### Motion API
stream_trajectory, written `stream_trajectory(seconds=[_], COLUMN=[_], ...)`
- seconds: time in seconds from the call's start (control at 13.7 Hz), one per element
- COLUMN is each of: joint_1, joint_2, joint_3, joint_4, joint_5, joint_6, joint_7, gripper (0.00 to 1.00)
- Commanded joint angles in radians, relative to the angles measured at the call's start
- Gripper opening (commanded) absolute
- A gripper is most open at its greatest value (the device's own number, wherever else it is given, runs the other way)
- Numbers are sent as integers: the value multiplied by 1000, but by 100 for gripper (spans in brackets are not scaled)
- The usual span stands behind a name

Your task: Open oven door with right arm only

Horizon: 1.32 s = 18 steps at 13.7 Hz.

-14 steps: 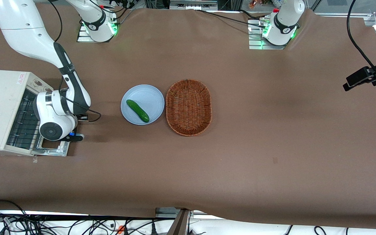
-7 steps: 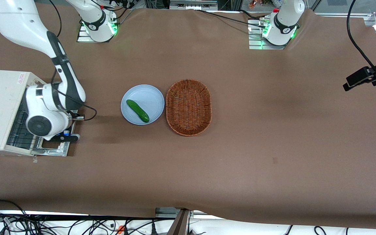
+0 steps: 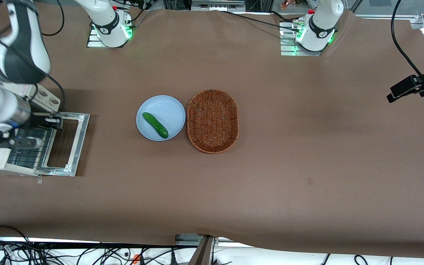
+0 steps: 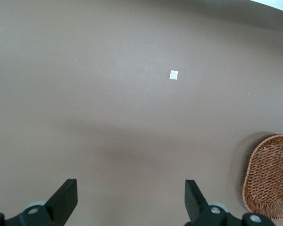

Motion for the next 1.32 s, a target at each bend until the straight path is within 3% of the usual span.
stream_trajectory(seconds=[0.0, 0.07, 0.22, 0.37, 0.51, 1.24], joint_1=[-6, -15, -41, -69, -79, -69], joint_2=[-56, -55, -114, -197, -208, -202], joint_3=[-24, -36, -58, -56, -39, -38], joint_4=[21, 27, 21, -57, -74, -87], joint_5=[55, 85, 188, 176, 86, 49], joint_6=[-74, -139, -129, -122, -146, -154], joint_7=[-83, -93, -85, -82, -90, -88], gripper=[100, 100, 100, 100, 100, 100])
